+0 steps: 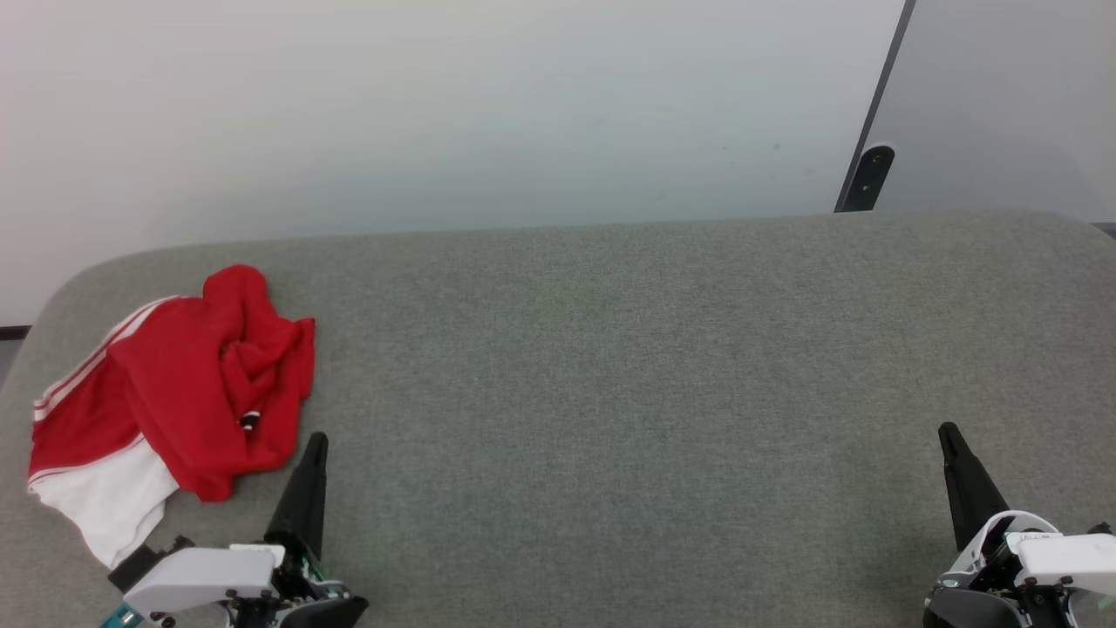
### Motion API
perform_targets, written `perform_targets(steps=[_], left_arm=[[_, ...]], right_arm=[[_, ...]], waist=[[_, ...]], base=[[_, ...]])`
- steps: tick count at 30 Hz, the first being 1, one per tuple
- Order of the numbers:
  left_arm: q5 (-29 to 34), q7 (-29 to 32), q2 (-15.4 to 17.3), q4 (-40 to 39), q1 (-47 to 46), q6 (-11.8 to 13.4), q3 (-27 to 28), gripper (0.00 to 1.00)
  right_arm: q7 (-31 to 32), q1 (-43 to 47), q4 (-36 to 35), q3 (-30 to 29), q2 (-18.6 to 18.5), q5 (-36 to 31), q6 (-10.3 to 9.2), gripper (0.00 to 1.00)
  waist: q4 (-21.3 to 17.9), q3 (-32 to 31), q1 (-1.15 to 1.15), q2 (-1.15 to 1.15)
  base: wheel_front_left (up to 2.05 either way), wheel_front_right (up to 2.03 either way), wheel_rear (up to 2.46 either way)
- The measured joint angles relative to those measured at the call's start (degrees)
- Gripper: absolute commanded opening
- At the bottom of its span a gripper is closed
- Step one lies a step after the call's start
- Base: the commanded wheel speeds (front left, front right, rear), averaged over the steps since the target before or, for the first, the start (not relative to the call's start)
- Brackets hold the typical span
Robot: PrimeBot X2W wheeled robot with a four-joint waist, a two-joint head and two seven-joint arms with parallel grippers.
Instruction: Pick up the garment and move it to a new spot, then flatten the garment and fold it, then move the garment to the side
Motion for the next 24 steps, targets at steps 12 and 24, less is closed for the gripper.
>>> perform_targets(steps=[12, 24], left_arm=[[-0.01, 0.00, 0.00, 0.00, 0.00, 0.00, 0.00, 0.00], [0.66, -1.26, -0.65, 1.62, 2.92, 0.12, -0.90, 1.00]], right_arm=[[0.00, 0.00, 0.00, 0.00, 0.00, 0.00, -0.01, 0.00], [-1.04, 2.86, 1.77, 0.63, 0.27, -0.66, -0.01, 1.00]], waist=[[0.00, 0.00, 0.00, 0.00], [0.04, 0.00, 0.00, 0.00]], base=[[0.00, 0.00, 0.00], [0.00, 0.00, 0.00]])
